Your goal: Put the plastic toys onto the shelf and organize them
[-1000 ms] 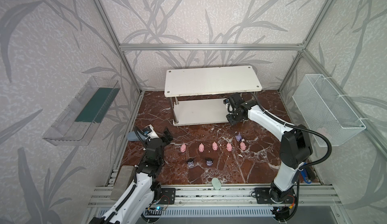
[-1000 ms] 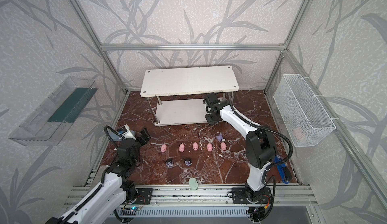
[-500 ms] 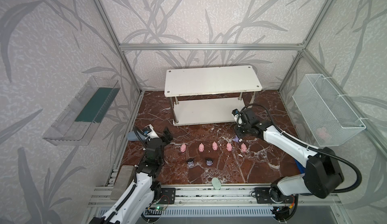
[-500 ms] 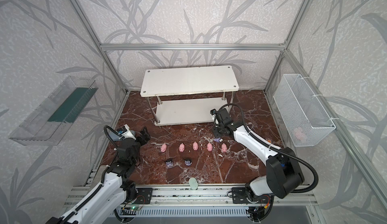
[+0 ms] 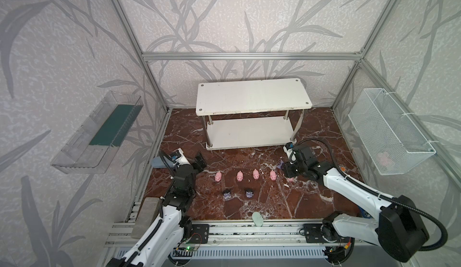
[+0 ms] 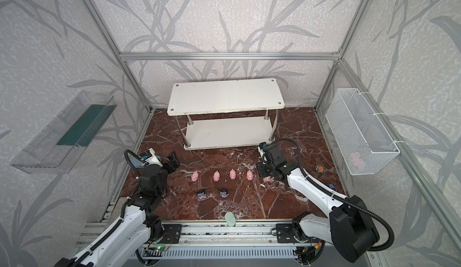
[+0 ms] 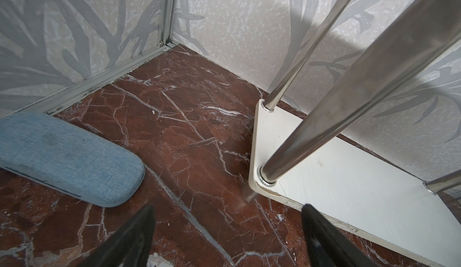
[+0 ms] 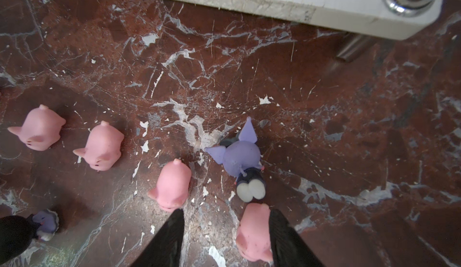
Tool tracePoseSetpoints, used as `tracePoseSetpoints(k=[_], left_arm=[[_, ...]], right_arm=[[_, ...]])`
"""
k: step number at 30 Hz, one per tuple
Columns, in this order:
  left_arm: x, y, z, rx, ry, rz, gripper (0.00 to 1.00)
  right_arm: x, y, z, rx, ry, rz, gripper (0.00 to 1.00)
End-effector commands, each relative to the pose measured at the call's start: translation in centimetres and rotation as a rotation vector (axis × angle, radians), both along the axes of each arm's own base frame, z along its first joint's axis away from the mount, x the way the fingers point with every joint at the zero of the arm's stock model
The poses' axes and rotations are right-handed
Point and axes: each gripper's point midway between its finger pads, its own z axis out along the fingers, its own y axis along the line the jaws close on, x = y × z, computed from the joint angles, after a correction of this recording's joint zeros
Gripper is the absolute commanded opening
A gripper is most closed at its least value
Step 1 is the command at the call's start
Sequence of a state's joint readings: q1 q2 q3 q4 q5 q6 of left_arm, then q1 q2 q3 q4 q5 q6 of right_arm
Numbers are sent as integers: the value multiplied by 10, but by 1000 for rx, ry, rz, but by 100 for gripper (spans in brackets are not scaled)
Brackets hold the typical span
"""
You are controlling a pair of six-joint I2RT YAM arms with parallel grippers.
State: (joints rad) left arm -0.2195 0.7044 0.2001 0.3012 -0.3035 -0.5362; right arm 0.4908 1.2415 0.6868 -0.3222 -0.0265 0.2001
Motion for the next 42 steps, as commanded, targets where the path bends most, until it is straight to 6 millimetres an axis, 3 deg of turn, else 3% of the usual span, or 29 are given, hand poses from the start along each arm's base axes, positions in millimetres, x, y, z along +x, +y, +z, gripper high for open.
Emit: tracePoseSetpoints(k=[1, 14, 18, 26, 30, 34, 37, 39, 42], left_arm=[[-1, 1, 0, -26, -14, 5, 90], [-6, 5, 0, -17, -14, 24, 90], [-4, 5, -1, -16, -11, 24, 90], [-2, 4, -1, -17, -10, 20, 90], [-1, 3, 0, -13, -10, 20, 90], [0, 3, 2, -14, -14, 20, 90], [0, 3, 2, -14, -13, 19, 90], [-1, 3, 2, -15, -14, 19, 90], [-1, 3, 2, -18, -15, 19, 90]], right_arm=[[8, 8, -5, 37, 16, -22, 57], [27, 14, -28, -27, 92, -25, 56], [29, 14, -23, -40, 86, -22, 55], [28, 18, 7, 6, 25, -15, 55], [28, 32, 15, 16, 10, 19, 55], [31, 50, 18, 30, 1, 49, 44], [35, 53, 12, 33, 10, 42, 16], [36, 52, 8, 21, 15, 38, 4], [34, 47, 1, -1, 23, 26, 0]])
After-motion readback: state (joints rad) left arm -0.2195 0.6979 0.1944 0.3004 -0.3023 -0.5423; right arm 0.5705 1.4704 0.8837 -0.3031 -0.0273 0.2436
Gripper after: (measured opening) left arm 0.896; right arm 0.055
